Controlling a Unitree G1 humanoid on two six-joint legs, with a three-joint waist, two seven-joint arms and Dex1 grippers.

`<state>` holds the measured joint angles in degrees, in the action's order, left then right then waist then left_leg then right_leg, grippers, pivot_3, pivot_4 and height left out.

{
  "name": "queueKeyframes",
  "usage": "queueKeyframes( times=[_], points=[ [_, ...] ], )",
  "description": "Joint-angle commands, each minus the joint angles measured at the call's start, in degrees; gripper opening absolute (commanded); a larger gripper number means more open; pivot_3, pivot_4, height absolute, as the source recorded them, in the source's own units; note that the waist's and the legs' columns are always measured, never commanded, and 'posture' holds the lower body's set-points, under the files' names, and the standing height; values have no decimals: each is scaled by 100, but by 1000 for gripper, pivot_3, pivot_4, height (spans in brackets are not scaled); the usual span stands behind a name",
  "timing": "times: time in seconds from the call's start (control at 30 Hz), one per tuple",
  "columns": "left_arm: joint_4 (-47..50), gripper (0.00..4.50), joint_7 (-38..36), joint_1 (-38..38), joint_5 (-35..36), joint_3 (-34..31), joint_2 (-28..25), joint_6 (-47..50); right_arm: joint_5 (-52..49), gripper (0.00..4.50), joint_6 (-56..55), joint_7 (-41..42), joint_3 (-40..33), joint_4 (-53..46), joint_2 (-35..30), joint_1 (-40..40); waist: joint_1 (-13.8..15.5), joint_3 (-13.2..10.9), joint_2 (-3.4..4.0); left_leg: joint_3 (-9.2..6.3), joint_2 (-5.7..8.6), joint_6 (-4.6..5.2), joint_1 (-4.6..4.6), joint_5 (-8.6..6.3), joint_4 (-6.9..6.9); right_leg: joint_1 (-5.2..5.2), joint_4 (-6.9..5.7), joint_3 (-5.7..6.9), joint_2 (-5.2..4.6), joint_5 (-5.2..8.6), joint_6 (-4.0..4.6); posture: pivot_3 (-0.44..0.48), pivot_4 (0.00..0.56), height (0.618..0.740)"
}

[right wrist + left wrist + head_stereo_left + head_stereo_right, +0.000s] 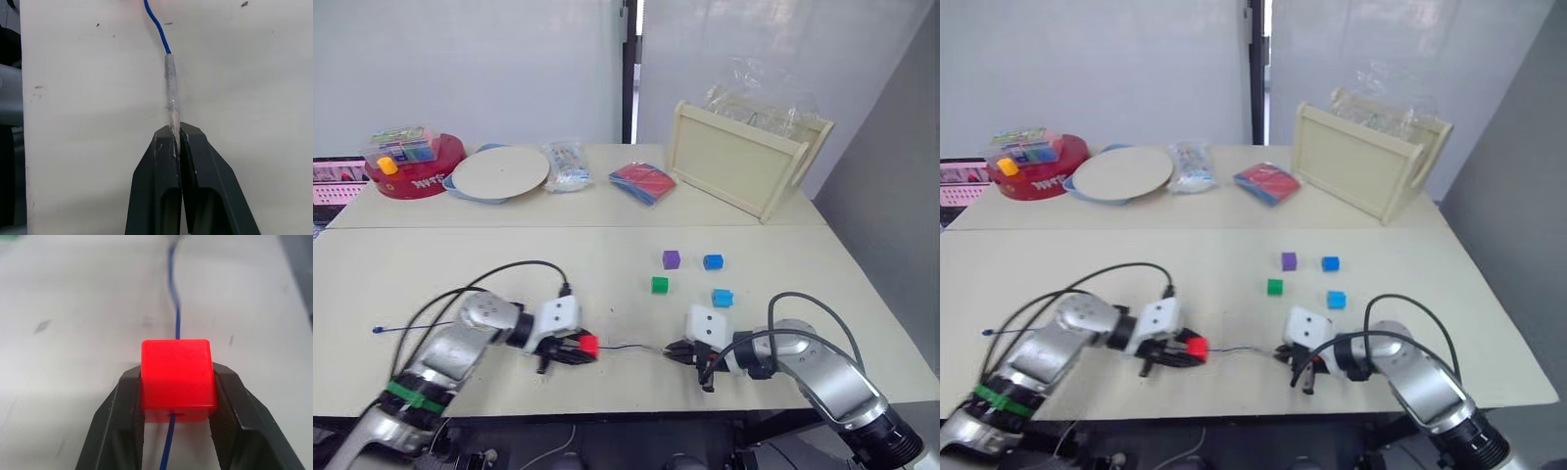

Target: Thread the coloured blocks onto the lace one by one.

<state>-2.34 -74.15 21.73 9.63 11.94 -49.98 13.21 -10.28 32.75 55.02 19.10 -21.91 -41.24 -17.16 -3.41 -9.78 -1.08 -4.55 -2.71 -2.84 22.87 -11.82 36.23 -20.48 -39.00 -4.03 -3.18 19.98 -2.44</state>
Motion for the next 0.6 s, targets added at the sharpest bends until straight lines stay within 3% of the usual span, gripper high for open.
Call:
queueKeyframes(
  times=[0.03, 0.17, 0.37, 0.43, 0.6],
  points=[
    [-1075, 1203, 25, -258, -159, -533, -587, -245, -50, 0, -121, 63, -96, -113, 2, -73, -48, 0, 1, 1, 0, 0, -9, 0, -14, 1, -1, -1, 0, 0, 1, 0, 150, 740],
    [-2136, 1203, -46, -392, -205, -978, -1196, -829, -33, 0, -166, 126, -33, -47, 36, -143, -89, -1, 2, 1, -7, 0, -16, 0, -26, -3, -4, -1, 7, 3, 6, 0, 150, 740],
    [-2656, 1203, 49, -441, -244, -1172, -1369, -1332, -9, 0, -235, 216, 24, 62, 76, -224, -16, -3, 7, 5, -6, -1, 2, 1, -30, -19, -3, 1, 2, 6, 12, 0, 150, 740],
    [-2530, 2239, 39, -408, -124, -1245, -1294, -1217, 11, 0, -262, 238, 56, 130, 113, -274, -9, -3, 7, 5, -5, -1, 1, 1, -29, -19, -4, 1, 1, 5, 12, 0, 150, 740],
    [-1257, 3811, 107, -250, 275, -1360, -1076, -386, 55, 0, -306, 300, 144, 212, 189, -353, 55, -4, 5, 5, -3, -2, 23, 1, -23, -33, -5, 2, -2, 5, 12, 0, 150, 740]
  ],
)
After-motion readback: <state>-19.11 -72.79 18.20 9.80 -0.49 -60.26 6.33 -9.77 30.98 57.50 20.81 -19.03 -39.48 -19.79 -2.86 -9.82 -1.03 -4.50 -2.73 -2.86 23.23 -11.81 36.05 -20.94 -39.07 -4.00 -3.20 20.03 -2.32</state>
